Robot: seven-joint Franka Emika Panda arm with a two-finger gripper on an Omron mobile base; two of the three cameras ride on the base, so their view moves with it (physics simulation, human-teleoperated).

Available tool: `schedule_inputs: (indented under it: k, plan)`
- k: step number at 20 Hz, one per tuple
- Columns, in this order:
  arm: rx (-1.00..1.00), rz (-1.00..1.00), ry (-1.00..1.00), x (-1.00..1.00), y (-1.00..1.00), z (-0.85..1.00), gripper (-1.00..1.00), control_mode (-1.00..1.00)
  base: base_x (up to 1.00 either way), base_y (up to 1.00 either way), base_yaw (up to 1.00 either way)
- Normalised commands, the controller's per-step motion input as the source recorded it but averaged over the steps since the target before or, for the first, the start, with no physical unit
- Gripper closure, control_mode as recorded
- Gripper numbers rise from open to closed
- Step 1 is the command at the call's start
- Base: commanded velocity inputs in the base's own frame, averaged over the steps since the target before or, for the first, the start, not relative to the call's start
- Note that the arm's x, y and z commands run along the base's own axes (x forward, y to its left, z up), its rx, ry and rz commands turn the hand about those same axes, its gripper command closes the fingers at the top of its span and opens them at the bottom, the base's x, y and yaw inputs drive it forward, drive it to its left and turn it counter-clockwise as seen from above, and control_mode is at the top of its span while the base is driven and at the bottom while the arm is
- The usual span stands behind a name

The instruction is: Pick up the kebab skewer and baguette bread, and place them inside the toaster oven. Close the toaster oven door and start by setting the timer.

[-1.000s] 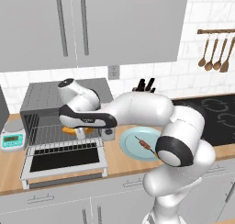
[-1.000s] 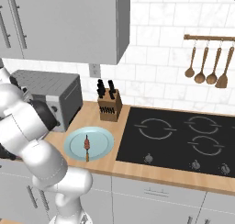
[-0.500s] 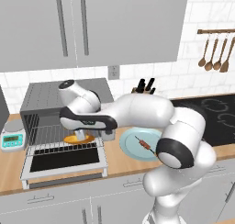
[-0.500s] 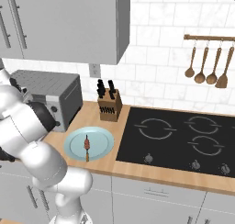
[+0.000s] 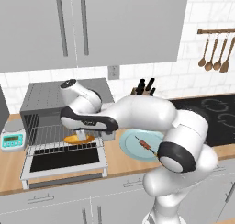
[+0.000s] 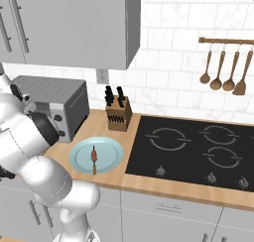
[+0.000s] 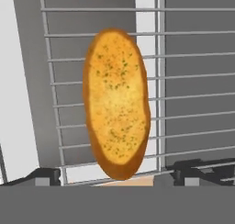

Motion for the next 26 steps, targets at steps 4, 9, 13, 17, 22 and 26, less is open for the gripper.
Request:
schedule_inputs:
  k: [4, 9, 13, 17, 22, 26]
  plan:
    - [0.11, -0.27, 0.17, -0.71, -0.85, 0.17, -1.0, -1.0, 0.0, 0.0, 0.0]
    - [0.14, -0.32, 0.13, -0.62, -0.89, 0.02, -1.0, -1.0, 0.0, 0.0, 0.0]
    - [0.13, -0.34, 0.06, -0.22, -0.98, 0.0, -1.0, -1.0, 0.0, 0.0, 0.0]
    - [0.05, -0.34, 0.01, 0.0, -0.92, 0.0, -1.0, -1.0, 0.0, 0.0, 0.0]
    - [0.0, -0.32, 0.07, 0.04, -0.65, 0.0, -1.0, -1.0, 0.0, 0.0, 0.0]
    - [0.0, -0.13, 0.07, 0.29, -0.2, 0.0, -1.0, -1.0, 0.0, 0.0, 0.0]
